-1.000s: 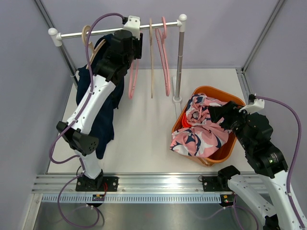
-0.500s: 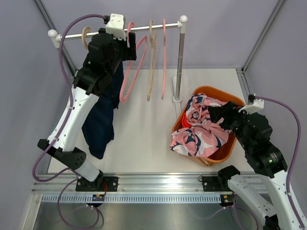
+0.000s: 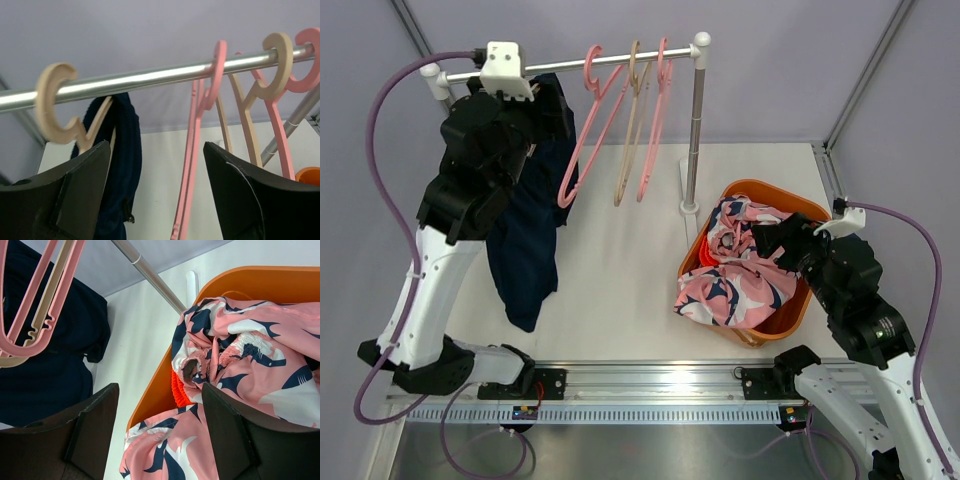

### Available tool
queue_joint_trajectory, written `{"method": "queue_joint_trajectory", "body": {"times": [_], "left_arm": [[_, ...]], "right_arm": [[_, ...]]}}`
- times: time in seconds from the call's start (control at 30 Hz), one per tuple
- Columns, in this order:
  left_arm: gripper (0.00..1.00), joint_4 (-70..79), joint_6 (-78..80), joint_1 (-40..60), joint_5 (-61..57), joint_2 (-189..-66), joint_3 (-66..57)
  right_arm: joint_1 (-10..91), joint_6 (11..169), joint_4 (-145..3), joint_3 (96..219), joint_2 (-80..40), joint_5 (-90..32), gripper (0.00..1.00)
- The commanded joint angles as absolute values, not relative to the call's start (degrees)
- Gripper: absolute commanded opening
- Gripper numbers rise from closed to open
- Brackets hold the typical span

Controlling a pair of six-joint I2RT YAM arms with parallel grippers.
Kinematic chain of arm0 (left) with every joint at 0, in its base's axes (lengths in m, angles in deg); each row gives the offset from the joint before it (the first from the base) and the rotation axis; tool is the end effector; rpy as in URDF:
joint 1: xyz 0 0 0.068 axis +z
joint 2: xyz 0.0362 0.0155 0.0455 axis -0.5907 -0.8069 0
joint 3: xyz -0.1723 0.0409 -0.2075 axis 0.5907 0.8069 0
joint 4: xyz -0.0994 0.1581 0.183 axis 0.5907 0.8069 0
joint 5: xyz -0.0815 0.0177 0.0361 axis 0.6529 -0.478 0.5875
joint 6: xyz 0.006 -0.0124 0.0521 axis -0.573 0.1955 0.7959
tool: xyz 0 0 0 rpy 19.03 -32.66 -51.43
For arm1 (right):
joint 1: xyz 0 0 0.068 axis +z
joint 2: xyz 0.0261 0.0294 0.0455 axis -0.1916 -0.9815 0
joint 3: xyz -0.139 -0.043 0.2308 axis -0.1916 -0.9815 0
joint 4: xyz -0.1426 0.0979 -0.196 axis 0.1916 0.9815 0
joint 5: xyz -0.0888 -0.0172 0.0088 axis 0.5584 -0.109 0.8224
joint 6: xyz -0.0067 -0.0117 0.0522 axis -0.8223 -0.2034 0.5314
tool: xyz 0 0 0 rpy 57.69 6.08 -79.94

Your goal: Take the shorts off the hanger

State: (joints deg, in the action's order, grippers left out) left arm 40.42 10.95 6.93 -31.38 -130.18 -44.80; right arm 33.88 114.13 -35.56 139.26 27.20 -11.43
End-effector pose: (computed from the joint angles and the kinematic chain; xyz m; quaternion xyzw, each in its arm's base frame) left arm 0.2178 -0.1074 0.5602 0.0382 0.7050 -0.0642 0.7052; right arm 0.1011 0.0360 0.3897 0.1058 0.7725 0.2234 0.5849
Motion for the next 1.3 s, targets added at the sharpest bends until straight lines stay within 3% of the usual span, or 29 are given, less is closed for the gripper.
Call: {"method": "queue_joint_trajectory", "body": {"times": [0.0, 0.63, 1.27], "left_arm": [[0.80, 38.33, 10.53, 7.29, -39.22, -125.21, -40.47], [0.88, 45.71, 12.64, 9.57, -46.36, -127.30, -40.79], [0.88, 34.81, 15.19, 21.88, -32.22, -134.77, -40.09]], "right_arm": [[34.07, 113.18, -36.58, 139.11, 26.94, -11.61, 0.76], [34.16, 112.92, -39.40, 137.97, 23.69, -14.42, 0.76], [34.07, 112.39, -38.52, 137.62, 23.87, -13.54, 0.77]]}}
